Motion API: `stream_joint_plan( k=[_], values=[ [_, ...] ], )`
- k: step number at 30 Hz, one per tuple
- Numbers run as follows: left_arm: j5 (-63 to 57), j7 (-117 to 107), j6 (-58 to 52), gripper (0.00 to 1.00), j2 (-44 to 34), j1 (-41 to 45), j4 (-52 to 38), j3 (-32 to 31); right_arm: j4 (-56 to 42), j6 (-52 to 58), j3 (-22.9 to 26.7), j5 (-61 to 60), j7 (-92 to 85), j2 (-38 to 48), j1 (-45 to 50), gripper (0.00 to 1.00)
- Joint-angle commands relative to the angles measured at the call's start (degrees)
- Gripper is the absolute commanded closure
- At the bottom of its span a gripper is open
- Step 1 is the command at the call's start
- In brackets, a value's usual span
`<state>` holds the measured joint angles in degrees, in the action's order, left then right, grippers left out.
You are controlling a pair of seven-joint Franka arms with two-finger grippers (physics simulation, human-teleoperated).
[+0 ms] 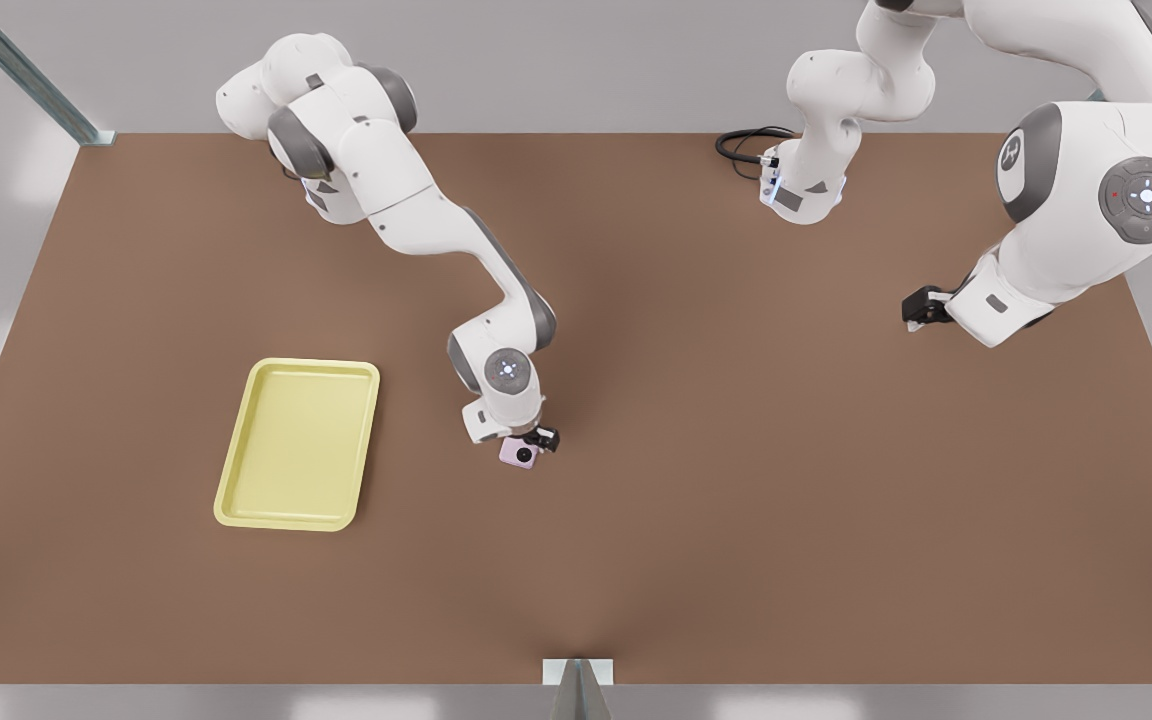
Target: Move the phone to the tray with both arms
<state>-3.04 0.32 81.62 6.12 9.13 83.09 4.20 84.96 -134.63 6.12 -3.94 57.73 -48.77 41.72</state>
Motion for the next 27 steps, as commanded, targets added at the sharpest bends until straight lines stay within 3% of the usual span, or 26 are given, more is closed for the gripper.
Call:
stream_joint_plan(
  k=[1, 19, 25, 27],
  values=[
    [0.0, 1.0, 0.0, 0.0, -0.1, 0.0, 0.0, 0.0, 0.2, -1.1, -0.1, 0.1, -1.0, 0.0, 0.1, 0.0],
    [0.1, 1.1, 0.1, 0.0, 0.5, 0.0, 0.0, 0.4, -0.1, -0.9, -0.2, 0.2, -1.7, -1.3, 0.0, 0.0],
    [0.1, 1.0, 0.0, 0.0, 0.5, 0.0, 0.0, 0.4, -0.1, -1.0, -0.3, 0.1, -2.4, -1.4, 0.0, 0.13],
    [0.1, 1.0, 0.0, 0.0, 0.5, 0.0, 0.0, 0.4, -0.1, -0.9, -0.3, 0.2, -2.5, -1.6, 0.0, 0.13]
  ],
)
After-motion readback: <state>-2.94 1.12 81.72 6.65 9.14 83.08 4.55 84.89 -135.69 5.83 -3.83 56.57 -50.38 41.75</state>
